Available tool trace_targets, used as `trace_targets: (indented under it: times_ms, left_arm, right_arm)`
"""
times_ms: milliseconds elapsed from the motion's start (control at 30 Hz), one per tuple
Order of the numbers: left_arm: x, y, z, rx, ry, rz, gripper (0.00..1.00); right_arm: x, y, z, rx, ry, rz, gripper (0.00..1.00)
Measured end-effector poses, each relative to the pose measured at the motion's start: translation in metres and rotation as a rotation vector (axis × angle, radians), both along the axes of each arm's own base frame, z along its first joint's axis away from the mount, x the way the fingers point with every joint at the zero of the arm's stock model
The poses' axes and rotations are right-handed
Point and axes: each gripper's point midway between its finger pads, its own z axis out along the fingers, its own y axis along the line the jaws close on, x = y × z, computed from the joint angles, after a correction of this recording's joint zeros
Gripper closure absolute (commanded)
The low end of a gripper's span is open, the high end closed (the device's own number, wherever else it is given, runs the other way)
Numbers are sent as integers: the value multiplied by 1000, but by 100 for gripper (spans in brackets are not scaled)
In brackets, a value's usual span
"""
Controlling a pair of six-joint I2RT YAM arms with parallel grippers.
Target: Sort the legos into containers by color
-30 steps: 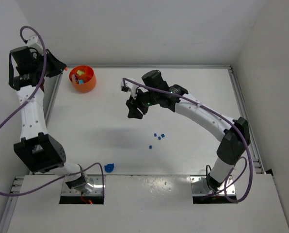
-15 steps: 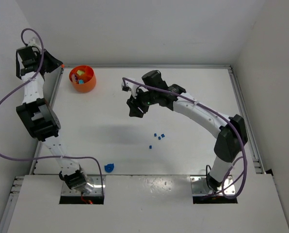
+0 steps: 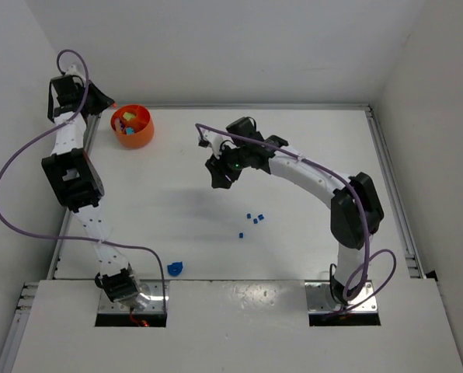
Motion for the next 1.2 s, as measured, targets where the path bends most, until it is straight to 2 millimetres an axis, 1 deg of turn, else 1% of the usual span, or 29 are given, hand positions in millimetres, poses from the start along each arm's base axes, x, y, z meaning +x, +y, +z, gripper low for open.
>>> trace_targets:
  times_ms: [167,267,400,533,633,667,700,733,767,900,967,1100,1200]
  left_arm:
    - [11,6,-19,7,20,29,100]
    - [13,10,-30,8,36,42,100]
    - [18,12,-36,10,38,46,100]
    - [24,12,-44,10,41,45,98]
    - [26,10,-54,7,52,42,95]
    - [27,7,-57,6,58,39,90]
    - [28,6,-59,5,60,37,89]
    - [29,3,-62,5,64,32,83]
    - [30,0,-64,4,67,26,81]
    - [35,-10,-63,17,61,9,70]
    - [37,-15,-61,20,57,5,69]
    - [40,-16,-56,35,46,11,65]
    - [40,-12,-57,53,51,27,65]
  right_arm:
    - [5,-3,-9,-8,20,-22,49]
    - [9,-5,-12,-10,27,-33,49]
    - [9,-5,-18,-15,43,-37,49]
    - [10,-6,-27,-23,65,-41,49]
    - [10,-6,-32,-28,77,-44,49]
    - [10,-6,-33,-30,81,-45,49]
    - [10,-6,-35,-31,85,-45,49]
    - [10,-6,-36,-32,88,-45,49]
    - [10,-6,-37,-33,91,-44,49]
    - [10,-5,-42,-38,102,-43,49]
    - [9,-5,-44,-40,106,-42,49]
    - [9,-5,-45,-40,110,-42,49]
    - [8,-5,-45,-38,113,-40,49]
